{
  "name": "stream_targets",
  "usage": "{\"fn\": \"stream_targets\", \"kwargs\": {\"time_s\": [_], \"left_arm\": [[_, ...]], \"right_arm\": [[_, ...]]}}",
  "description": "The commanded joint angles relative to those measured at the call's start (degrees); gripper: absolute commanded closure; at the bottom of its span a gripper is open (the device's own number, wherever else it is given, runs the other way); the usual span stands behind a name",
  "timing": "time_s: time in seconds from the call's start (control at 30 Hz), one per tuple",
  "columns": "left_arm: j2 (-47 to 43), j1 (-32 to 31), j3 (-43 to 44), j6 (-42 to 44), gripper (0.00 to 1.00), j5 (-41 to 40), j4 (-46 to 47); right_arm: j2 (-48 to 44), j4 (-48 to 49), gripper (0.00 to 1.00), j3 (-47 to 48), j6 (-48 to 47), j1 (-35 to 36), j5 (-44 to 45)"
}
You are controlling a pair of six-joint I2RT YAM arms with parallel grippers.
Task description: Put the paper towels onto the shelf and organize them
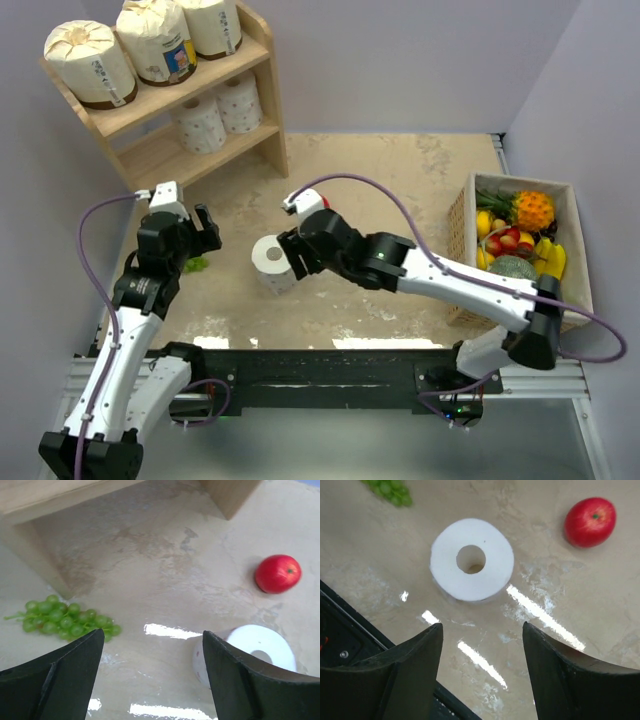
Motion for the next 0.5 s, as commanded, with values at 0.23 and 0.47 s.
{"fn": "stream_targets", "kwargs": {"time_s": [0.23, 0.47], "left_arm": [[10.1, -10.2, 10.2, 5.3, 0.23, 8.1, -1.3], [21.4, -30.9, 16.6, 3.5, 0.23, -4.7, -4.6]], "right_arm": [[-27.0, 8.7, 0.25, -21.2, 4.3, 0.3, 11.4], [-36.3, 6.7, 0.20, -26.3, 6.3, 0.2, 16.5]]}}
